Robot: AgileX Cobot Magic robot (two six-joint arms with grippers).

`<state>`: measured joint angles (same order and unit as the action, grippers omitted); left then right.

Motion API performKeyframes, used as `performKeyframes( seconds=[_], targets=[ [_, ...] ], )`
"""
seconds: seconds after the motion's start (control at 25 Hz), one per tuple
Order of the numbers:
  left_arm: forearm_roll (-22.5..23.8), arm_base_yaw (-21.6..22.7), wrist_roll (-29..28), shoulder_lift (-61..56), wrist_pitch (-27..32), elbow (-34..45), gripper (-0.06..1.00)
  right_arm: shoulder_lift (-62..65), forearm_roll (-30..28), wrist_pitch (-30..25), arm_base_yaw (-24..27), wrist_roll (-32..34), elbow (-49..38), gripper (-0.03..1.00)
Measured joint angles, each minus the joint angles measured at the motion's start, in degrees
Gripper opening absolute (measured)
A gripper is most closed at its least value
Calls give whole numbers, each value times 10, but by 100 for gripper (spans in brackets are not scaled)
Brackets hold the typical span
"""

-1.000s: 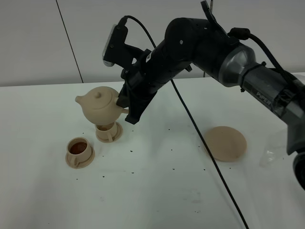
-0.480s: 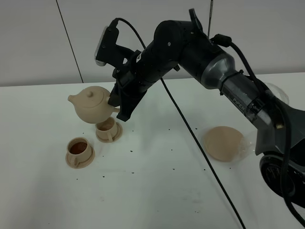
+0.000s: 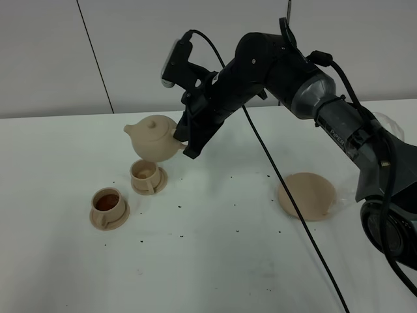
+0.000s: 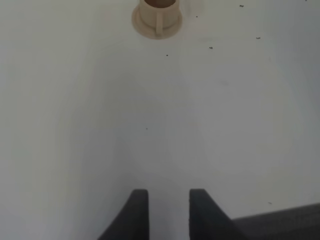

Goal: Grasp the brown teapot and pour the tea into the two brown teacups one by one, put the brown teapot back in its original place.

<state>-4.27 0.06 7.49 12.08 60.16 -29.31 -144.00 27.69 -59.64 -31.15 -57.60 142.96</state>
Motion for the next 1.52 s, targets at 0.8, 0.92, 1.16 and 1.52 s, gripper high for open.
performKeyframes(
  seconds=[0.8,0.92,1.16,1.52],
  targets=[
    [0,0,0,0,0,0,27,-5,-15,0,-1,-9,0,10],
    [0,0,0,0,0,0,27,-5,-37,0,-3,-9,0,10],
    [0,0,0,0,0,0,27,-5,-74,0,-12,-9,1,10],
    [0,0,0,0,0,0,27,-5,-109,-5,-19,-9,1,10]
  ],
)
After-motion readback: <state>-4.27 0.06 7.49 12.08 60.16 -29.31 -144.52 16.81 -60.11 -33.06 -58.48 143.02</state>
